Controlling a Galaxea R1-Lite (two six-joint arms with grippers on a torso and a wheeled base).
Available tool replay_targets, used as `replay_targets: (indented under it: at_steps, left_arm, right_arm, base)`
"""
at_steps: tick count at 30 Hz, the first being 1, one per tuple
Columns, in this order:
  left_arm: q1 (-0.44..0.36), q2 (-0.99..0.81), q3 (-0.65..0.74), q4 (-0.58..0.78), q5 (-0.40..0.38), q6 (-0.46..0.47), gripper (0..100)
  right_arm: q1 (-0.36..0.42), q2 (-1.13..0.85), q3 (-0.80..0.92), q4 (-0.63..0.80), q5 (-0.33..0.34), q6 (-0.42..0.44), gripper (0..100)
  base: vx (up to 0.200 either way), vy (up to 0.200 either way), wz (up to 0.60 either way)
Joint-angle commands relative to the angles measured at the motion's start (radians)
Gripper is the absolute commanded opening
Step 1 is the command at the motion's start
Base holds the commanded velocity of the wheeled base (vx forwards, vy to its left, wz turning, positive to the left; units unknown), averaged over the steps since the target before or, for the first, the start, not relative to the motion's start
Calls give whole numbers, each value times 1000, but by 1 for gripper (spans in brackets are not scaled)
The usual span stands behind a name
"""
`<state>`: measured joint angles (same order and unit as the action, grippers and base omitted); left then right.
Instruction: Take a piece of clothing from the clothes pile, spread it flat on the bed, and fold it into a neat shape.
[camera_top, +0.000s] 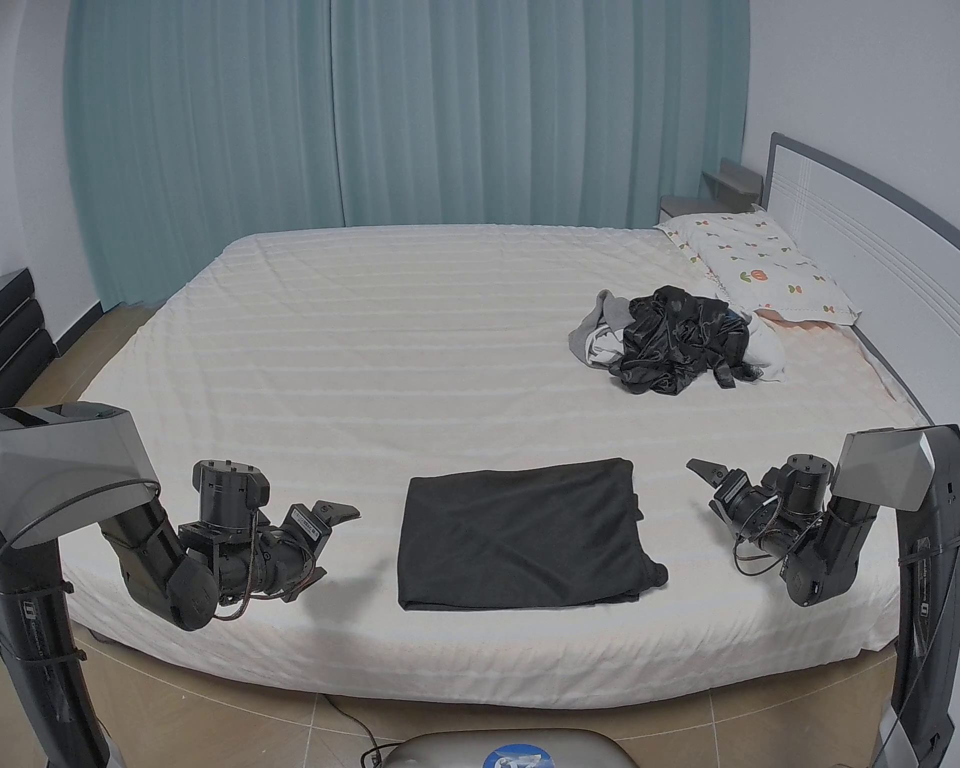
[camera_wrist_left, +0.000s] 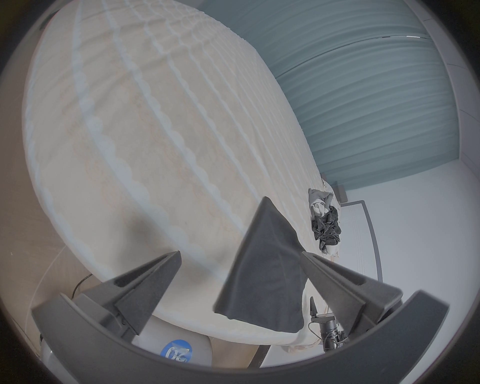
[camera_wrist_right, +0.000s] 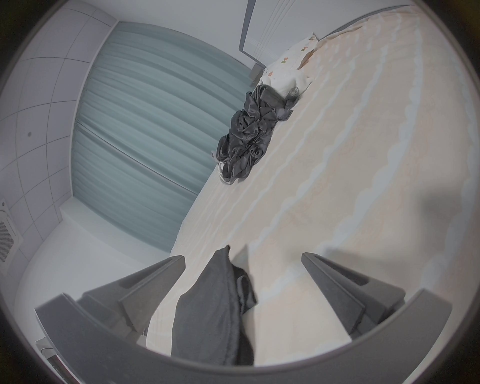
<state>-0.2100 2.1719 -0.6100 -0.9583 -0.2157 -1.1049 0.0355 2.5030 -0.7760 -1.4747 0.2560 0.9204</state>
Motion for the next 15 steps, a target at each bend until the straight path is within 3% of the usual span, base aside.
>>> replay_targets:
  at_steps: [1, 3, 9, 15]
  left_arm:
    - [0, 2, -7, -4, -1, -1, 100]
    - [1, 2, -8, -5, 1, 0, 100]
    - [4, 12, -22, -10, 42, -4, 100]
    - [3, 35, -39, -17, 65, -7, 100]
  right_arm:
    - [4, 2, 3, 1, 0, 0, 100]
    - [6, 4, 3, 1, 0, 0, 100]
    - [15, 5, 4, 1, -1, -2, 100]
    - [17, 7, 14, 1, -1, -8, 100]
  base:
    - [0, -200, 0]
    - [0, -200, 0]
    - [0, 0, 0]
    - [200, 0, 0]
